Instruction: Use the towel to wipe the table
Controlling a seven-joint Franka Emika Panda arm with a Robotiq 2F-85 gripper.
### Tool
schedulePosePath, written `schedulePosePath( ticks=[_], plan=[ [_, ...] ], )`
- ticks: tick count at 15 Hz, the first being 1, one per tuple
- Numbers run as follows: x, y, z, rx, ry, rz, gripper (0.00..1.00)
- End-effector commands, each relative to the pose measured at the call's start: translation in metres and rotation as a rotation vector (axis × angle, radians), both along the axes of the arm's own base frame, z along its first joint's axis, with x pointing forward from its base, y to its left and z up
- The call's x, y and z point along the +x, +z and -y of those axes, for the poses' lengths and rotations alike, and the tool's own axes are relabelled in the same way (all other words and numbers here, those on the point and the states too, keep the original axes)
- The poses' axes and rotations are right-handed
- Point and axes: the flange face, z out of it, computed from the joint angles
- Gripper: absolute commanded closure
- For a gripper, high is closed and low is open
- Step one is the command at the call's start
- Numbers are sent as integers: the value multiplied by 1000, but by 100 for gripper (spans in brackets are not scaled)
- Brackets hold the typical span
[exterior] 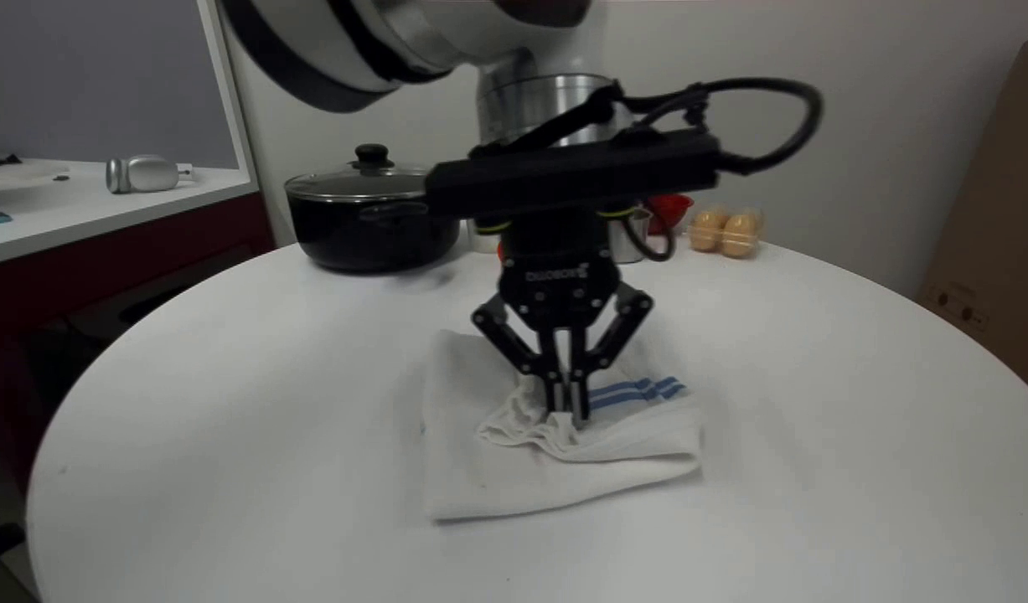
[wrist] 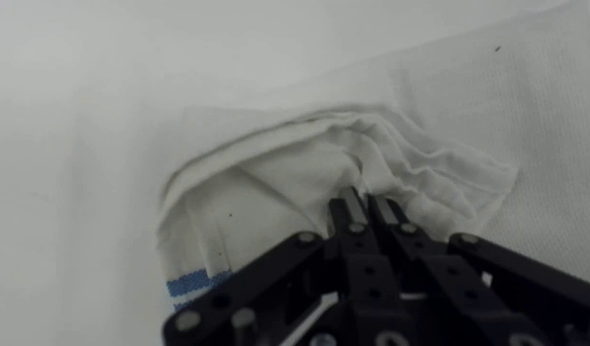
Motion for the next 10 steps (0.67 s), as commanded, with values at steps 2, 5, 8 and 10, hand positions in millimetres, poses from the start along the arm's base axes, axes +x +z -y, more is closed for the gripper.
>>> schedulePosePath(
  ticks=[2,5,8,10],
  plan=[
    [-72,0,-87,126,191,-71,99],
    [-116,3,-141,173,277,-89,99],
    [-154,9,-195,211,336,-62,99],
    [-171,13,-226,233,378,-36,99]
  ],
)
